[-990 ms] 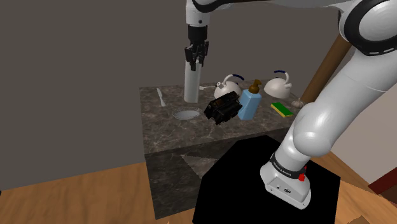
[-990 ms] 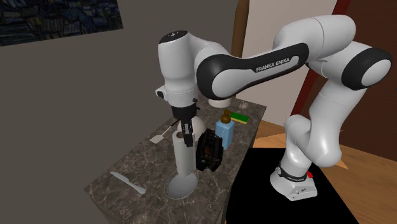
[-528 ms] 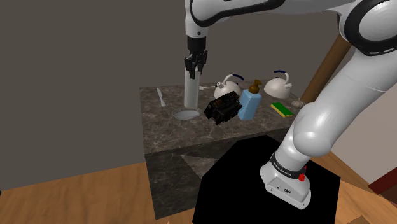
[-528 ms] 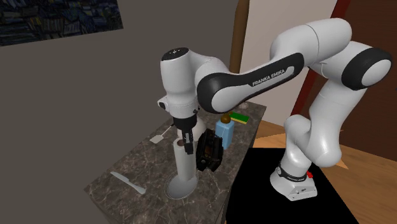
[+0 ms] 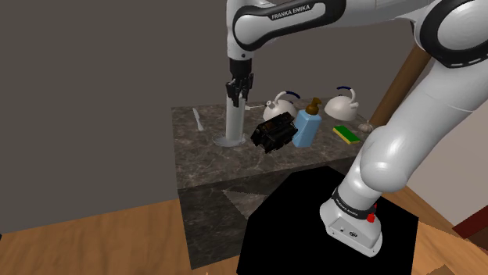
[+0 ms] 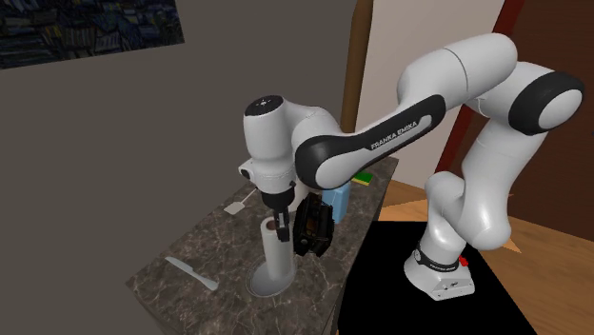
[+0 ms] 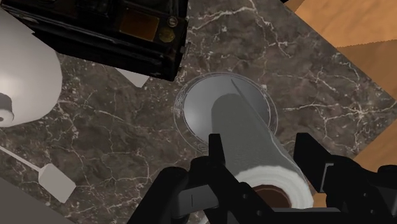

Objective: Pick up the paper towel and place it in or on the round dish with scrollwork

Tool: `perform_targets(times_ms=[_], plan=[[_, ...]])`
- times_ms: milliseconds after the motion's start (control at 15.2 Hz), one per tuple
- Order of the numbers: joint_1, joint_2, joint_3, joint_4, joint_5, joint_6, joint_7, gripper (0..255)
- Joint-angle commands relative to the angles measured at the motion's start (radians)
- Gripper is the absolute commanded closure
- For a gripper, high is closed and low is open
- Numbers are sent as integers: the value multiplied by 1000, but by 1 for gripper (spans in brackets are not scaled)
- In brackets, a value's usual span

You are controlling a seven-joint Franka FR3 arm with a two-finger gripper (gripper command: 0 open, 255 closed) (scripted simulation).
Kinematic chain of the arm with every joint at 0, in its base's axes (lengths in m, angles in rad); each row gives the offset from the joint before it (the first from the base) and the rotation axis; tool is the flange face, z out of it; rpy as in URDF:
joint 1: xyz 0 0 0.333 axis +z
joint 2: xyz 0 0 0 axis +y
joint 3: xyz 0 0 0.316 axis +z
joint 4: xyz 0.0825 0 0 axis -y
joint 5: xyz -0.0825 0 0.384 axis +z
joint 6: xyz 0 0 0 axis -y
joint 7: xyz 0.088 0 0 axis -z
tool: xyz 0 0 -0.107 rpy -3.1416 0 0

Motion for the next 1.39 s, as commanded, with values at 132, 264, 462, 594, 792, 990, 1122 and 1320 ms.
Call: perform_targets(times_ms=[132,264,462,594,792,990,1122,1320], plan=[[0,8,0,-24,-1,32,1,255],[0,8,0,-24,-1,32,1,255],[0,8,0,-24,-1,32,1,255],[0,8,0,-24,-1,32,1,0],[0,8,0,-24,-1,32,1,0],[0,3,0,6,0,-2,1,0],[1,-1,2,68,1,-69,0,0],[2,-2,2,94,2,-95,0,0]])
